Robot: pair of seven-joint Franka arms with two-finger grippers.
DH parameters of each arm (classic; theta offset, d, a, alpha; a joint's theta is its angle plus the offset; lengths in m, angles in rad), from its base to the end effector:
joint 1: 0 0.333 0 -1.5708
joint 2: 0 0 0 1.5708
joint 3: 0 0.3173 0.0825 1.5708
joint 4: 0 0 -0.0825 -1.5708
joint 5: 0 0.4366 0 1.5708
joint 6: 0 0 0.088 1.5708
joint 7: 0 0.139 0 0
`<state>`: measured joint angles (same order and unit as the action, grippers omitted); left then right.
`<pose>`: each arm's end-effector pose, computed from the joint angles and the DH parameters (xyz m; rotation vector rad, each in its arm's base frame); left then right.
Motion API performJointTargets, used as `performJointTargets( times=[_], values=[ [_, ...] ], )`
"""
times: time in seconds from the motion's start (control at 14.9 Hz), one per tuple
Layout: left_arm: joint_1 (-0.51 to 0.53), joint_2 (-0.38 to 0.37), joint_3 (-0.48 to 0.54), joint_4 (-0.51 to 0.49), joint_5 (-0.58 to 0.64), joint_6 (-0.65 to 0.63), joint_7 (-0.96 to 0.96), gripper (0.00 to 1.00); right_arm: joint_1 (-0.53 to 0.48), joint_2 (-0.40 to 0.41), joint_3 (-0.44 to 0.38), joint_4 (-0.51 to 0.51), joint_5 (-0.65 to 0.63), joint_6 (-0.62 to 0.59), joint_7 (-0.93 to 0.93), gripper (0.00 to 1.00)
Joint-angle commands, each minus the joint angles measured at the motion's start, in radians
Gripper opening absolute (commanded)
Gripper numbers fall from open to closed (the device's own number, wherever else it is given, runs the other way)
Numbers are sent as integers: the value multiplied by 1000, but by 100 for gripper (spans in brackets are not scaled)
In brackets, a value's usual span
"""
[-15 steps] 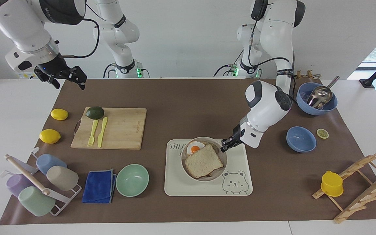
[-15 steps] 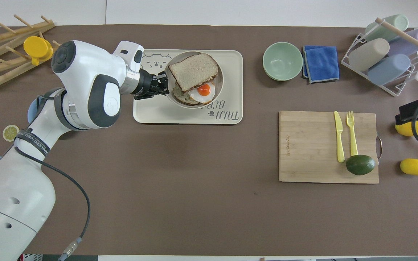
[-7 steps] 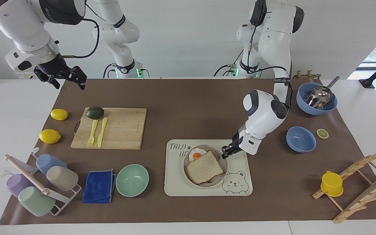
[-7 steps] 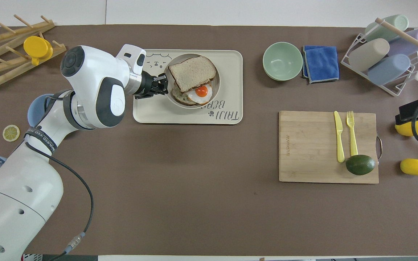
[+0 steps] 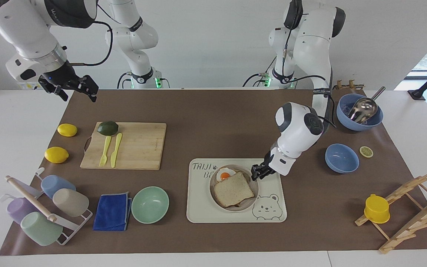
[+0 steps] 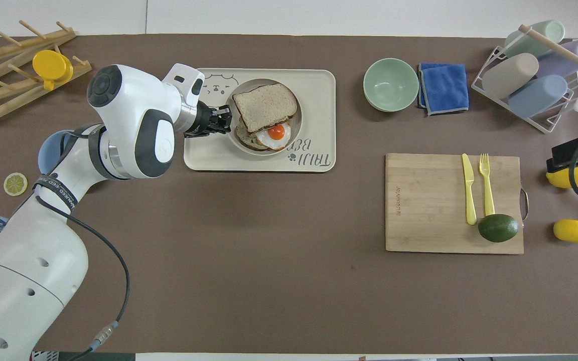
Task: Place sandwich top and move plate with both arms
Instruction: 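Open the left gripper and pull it back from the plate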
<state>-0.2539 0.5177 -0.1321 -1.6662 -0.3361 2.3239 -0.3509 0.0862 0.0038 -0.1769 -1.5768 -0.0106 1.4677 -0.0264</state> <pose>0.6850 -0.2842 0.2645 2.7751 0.2799 0.0170 0.5903 -0.0551 0.5802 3.1303 -0.1015 -0.1776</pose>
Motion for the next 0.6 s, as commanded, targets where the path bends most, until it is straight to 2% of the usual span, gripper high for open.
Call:
performJointTargets(
  times=[0.0,0.2,0.54],
  values=[
    [31,-79,5,-9,15,-81,12,100,-6,-2,2,-2,26,-10,-3,100],
    [33,-186,78,-4,64,-236,15,100,-6,-2,2,0,26,-10,-3,100],
    [62,-352,95,-1,218,-388,15,100,-6,-2,2,0,26,-10,-3,100]
  ],
)
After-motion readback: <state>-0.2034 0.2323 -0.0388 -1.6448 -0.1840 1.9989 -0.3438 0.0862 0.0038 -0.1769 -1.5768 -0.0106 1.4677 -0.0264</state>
